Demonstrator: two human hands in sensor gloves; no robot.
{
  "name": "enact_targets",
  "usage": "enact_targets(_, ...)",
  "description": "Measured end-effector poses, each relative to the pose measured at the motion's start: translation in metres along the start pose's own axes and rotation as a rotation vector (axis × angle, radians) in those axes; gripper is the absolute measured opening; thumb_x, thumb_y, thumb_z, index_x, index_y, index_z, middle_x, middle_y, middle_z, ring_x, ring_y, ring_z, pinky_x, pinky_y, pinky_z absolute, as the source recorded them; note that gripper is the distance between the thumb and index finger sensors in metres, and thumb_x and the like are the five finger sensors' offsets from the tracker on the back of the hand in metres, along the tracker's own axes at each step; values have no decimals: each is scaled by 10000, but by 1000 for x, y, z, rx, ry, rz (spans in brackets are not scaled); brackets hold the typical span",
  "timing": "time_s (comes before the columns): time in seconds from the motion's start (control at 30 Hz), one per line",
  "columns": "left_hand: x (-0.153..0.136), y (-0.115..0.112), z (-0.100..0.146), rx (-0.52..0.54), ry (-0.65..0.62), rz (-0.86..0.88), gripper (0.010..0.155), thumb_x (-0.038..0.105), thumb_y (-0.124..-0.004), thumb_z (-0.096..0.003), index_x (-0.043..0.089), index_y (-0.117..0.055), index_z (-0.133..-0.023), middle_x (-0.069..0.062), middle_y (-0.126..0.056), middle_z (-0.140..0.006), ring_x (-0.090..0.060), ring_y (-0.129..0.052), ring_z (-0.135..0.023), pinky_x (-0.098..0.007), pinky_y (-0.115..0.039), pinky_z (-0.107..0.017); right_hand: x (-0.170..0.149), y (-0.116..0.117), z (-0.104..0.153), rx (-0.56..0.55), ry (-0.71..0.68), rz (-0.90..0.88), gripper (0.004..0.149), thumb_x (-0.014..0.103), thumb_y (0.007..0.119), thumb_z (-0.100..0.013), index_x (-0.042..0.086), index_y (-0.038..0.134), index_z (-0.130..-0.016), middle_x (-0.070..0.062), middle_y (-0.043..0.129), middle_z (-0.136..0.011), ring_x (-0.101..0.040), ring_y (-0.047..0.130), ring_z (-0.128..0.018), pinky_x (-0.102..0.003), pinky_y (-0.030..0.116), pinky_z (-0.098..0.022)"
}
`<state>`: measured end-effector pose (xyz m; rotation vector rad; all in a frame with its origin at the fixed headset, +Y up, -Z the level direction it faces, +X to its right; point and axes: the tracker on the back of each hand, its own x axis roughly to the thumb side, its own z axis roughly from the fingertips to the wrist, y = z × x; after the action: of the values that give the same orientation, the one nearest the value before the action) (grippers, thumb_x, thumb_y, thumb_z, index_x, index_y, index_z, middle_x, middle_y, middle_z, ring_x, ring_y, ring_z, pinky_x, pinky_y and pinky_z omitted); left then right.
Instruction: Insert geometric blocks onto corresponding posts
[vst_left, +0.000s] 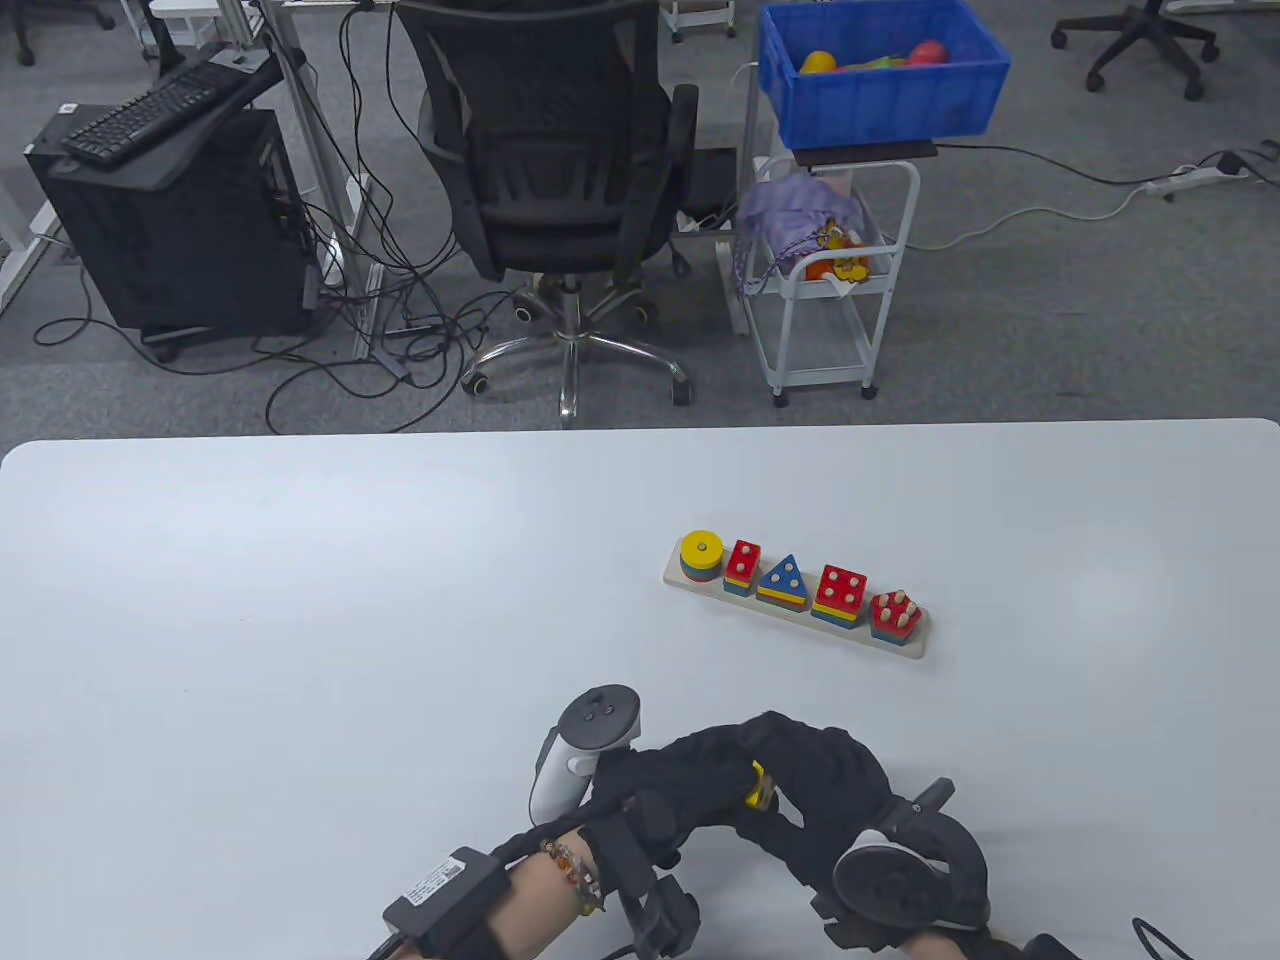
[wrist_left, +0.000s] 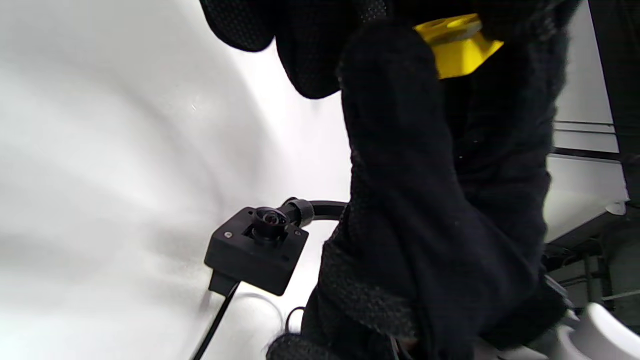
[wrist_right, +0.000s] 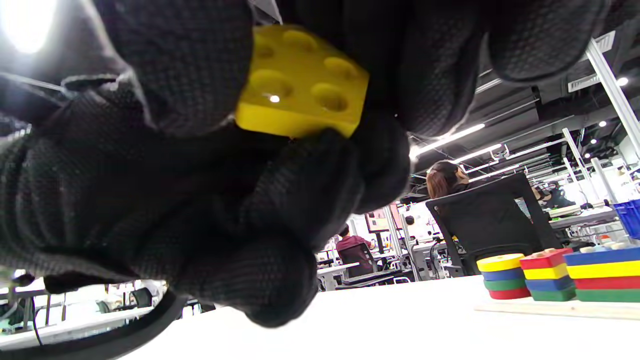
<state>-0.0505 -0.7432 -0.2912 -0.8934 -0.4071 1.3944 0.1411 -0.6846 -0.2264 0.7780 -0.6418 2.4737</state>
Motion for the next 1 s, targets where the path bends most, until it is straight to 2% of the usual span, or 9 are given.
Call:
enact_targets(0.1,3,7,9,-18,-1,-18,741,566,-723,-440,343,-419,-1077,53,-536,-1164,-182,-701,-1053,-498,-534,-814,-9,-6,-4,-32,14,-17,703,409,895,-383,87,649,-957,-228,780,-907,-411,932,-705,-608,751,-504)
enact_targets(0.2,5,31,26,124,-8,-161,723,557,-719,-441,342,-439,-1072,49,-554,-1156,-191,-708,-1045,-509,-532,-808,-33,-12,-11,-8,55,9,698,385,900,-372,114,643,-962,-221,758,-928,-353,952,-697,-584,767,-524)
enact_targets(0.3,4,58,52,296,6,-357,716,574,-703,-439,351,-446,-1069,63,-568,-1151,-179,-715,-1044,-507,-535,-807,-67,-18,-20,-4,136,34,716,403,936,-328,122,690,-939,-196,822,-896,-312,1011,-656,-550,830,-508)
enact_targets(0.43,0,77,81,317,16,-314,714,570,-705,-442,348,-456,-1074,50,-563,-1158,-201,-698,-1054,-528,-515,-808,-105,-26,-35,23,216,169,733,428,951,-300,124,695,-916,-169,851,-871,-273,1040,-635,-521,861,-505)
enact_targets(0.6,-10,98,115,406,123,-455,715,577,-705,-441,349,-474,-1078,31,-548,-1171,-236,-662,-1072,-544,-492,-810,-155,-28,-51,139,475,163,702,380,962,-299,150,719,-915,-173,829,-909,-317,1000,-674,-572,804,-555)
enact_targets(0.7,-12,108,132,521,214,-683,715,584,-703,-435,361,-483,-1077,34,-531,-1180,-243,-623,-1096,-554,-472,-815,-180,-22,-60,235,613,160,678,334,966,-309,187,726,-926,-163,784,-957,-352,927,-728,-605,736,-596)
enact_targets(0.83,-15,120,148,735,327,-1023,702,586,-698,-423,386,-497,-1066,64,-536,-1182,-224,-608,-1112,-562,-448,-824,-199,-9,-71,340,719,204,663,292,968,-318,224,723,-930,-117,753,-995,-364,858,-788,-629,668,-642)
enact_targets(0.93,-20,129,158,787,416,-1182,688,590,-691,-419,401,-513,-1056,85,-553,-1176,-210,-616,-1113,-563,-454,-822,-205,4,-78,417,754,245,662,275,966,-325,252,710,-935,-79,732,-1018,-363,824,-823,-651,622,-666)
enact_targets(1.0,-23,135,164,808,447,-1183,683,588,-689,-420,401,-519,-1054,86,-553,-1177,-210,-617,-1113,-564,-453,-822,-207,13,-83,454,763,283,668,282,965,-327,269,699,-939,-53,730,-1024,-347,785,-879,-688,558,-692)
